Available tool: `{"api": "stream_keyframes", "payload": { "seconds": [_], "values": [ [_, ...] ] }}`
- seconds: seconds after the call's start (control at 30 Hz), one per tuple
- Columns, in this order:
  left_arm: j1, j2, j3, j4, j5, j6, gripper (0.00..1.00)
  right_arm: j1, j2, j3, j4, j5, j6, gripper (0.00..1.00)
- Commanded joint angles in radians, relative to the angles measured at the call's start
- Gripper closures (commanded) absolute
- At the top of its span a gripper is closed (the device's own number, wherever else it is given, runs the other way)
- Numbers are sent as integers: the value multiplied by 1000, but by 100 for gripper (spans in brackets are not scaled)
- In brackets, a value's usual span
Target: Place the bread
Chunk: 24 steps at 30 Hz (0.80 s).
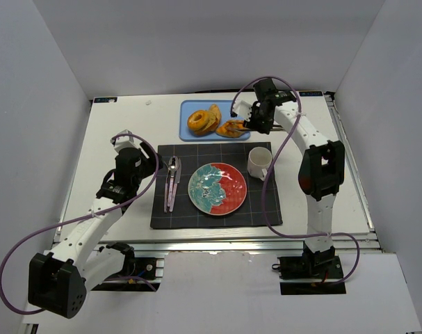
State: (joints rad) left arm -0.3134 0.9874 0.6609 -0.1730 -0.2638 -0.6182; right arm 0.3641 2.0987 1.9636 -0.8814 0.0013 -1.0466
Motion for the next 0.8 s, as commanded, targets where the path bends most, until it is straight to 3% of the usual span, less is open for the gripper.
{"api": "stream_keyframes", "payload": {
  "seconds": [0.0, 0.23, 0.4, 0.77],
  "values": [
    [-3, -16, 5, 9, -8, 0, 21, 4, 10, 69, -40, -6, 2, 62],
    [-3, -20, 6, 6, -9, 0, 21, 4, 34, 130, -96, -18, 20, 79],
    [-3, -26, 6, 3, -11, -2, 21, -2, -5, 136, -85, -67, 31, 97],
    [-3, -32, 16, 3, -14, -3, 21, -14, -207, 28, 19, -204, 57, 100]
  ]
}}
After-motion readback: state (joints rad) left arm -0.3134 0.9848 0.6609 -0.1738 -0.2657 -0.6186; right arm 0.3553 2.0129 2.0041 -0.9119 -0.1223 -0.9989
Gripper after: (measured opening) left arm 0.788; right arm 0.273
